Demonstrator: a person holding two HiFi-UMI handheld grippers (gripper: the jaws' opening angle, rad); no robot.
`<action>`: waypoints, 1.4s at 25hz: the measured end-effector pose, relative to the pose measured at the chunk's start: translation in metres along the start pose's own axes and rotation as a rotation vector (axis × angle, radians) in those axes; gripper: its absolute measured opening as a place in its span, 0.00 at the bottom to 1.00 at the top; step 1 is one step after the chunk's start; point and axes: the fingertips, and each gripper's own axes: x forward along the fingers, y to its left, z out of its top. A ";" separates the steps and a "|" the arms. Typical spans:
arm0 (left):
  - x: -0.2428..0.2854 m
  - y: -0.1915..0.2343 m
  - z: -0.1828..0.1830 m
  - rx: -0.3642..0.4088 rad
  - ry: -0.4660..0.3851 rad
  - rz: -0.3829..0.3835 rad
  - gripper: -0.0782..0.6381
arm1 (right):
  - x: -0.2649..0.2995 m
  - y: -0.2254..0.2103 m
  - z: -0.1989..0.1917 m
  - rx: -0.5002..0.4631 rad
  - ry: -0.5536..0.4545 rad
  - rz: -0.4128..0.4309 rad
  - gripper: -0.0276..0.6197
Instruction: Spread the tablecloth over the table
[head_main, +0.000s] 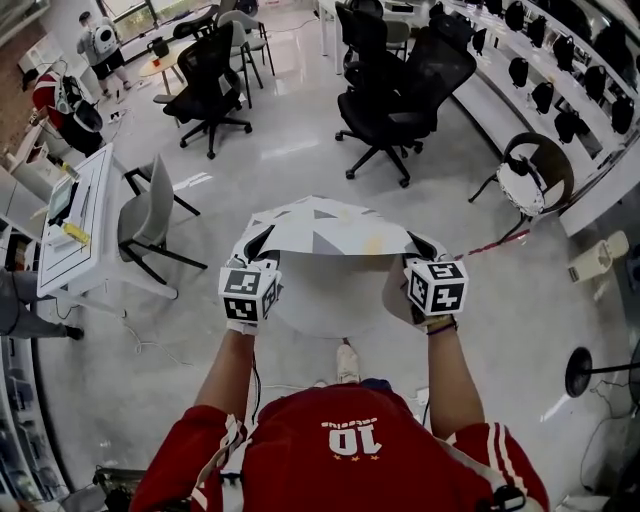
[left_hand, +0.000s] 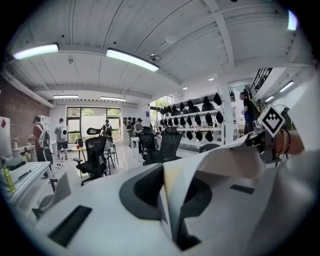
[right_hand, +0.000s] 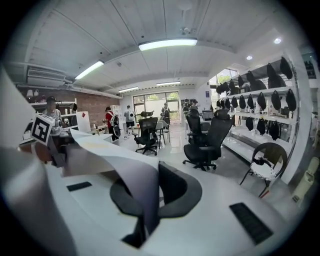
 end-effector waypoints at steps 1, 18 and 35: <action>-0.004 -0.001 -0.005 -0.007 0.009 -0.002 0.13 | -0.002 0.003 -0.005 0.009 0.005 0.001 0.07; -0.059 -0.003 -0.090 -0.073 0.125 -0.029 0.17 | -0.032 0.055 -0.106 -0.008 0.169 -0.004 0.10; -0.073 -0.018 -0.129 -0.086 0.186 -0.027 0.17 | -0.100 0.052 -0.151 0.032 0.264 0.001 0.20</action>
